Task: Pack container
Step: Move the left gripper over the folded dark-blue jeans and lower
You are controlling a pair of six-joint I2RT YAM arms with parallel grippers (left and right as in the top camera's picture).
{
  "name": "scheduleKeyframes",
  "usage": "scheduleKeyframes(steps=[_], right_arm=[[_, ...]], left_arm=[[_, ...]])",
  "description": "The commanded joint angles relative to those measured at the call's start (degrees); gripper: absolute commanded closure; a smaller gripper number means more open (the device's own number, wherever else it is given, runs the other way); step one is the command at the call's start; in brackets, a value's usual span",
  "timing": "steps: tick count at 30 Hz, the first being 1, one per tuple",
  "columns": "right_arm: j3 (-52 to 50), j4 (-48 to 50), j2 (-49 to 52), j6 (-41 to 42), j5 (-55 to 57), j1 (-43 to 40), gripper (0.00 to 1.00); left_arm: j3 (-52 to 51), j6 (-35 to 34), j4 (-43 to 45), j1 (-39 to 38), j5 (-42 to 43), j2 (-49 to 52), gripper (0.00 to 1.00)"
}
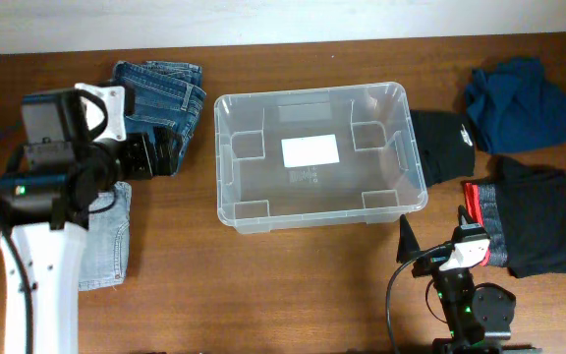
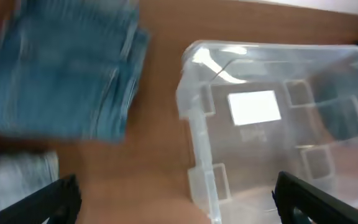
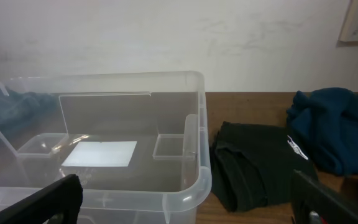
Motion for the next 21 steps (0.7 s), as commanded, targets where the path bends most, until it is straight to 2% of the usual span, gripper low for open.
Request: scheduleKeyframes(steps=[1,9,15,21], right_arm=[[-0.26,-0.28,-0.48,-0.42,-0.9,-0.44,0.01],[-0.26,-0.28,-0.48,-0.42,-0.9,-0.44,0.01],[-0.26,-0.28,-0.48,-0.42,-0.9,-0.44,0.01],[-0.26,-0.31,-0.48,-0.42,-0.9,-0.44,0.01]], left_arm=[[0.72,-19.93,-3.15,-0.13,-9.38,3.85,0.01],[-0.98,-31.67,-2.38,-0.11,-9.75,14.97,0.01],[-0.98,-34.93,0.68,-0.11,-9.79,22.91,0.01],[-1.01,-41.13,1.73,-0.11,-14.23,27.91,0.01]])
